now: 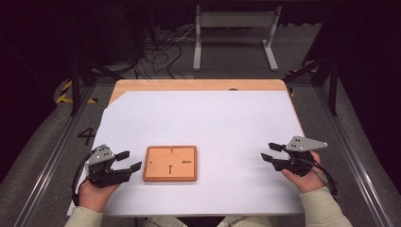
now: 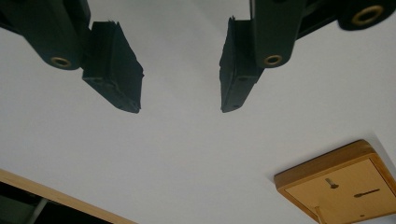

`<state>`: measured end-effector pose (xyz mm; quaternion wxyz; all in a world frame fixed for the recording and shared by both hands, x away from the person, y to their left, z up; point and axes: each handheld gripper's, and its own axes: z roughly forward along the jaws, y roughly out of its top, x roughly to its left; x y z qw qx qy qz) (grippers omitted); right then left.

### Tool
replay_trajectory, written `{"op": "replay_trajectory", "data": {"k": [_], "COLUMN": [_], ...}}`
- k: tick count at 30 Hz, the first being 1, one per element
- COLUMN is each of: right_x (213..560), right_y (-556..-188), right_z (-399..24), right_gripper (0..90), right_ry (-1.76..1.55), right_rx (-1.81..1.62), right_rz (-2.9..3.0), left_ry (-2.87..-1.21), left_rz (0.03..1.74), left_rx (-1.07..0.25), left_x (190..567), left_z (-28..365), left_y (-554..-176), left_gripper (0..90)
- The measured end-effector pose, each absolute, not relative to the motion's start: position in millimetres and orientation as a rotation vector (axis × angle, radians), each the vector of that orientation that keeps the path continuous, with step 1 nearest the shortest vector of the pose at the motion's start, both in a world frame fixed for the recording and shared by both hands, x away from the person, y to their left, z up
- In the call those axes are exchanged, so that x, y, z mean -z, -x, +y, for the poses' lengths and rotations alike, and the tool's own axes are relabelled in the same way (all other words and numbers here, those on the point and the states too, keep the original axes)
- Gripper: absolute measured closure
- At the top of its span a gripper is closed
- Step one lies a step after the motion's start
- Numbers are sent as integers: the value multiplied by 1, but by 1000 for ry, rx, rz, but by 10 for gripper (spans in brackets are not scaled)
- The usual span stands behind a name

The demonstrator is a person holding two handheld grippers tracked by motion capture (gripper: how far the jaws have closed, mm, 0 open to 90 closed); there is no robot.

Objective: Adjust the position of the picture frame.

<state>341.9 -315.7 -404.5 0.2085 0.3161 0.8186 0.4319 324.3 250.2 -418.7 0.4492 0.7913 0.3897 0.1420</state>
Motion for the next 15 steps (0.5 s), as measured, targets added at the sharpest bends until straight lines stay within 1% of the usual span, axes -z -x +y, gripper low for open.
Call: {"op": "replay_trajectory", "data": {"k": [3,4,7,8,9,10,12,13,15], "right_x": [405,405,405,405,405,405,405,405,406], "right_y": [-342,-342,-342,-342,-342,-342,-342,-342,-342], "right_z": [-314,-314,-314,-315,-315,-315,-315,-314,-313], "right_gripper": [495,495,495,495,495,496,500,501,504], "right_ry": [-878,-882,-890,-894,-894,-896,-898,-897,-894], "right_rx": [-1201,-1202,-1200,-1202,-1202,-1203,-1205,-1204,-1201], "right_rz": [2282,2284,2284,2283,2283,2281,2284,2286,2290], "left_ry": [-1950,-1947,-1938,-1938,-1944,-1948,-1951,-1949,-1952], "left_rz": [978,972,980,980,981,990,1001,1005,1016], "left_rx": [-335,-348,-344,-344,-356,-364,-376,-384,-379], "left_x": [417,417,415,415,414,414,413,413,413], "left_z": [250,251,251,251,251,251,252,253,254], "left_y": [-323,-324,-325,-325,-325,-325,-325,-325,-326], "left_gripper": [401,432,556,635,635,731,878,896,898]}}
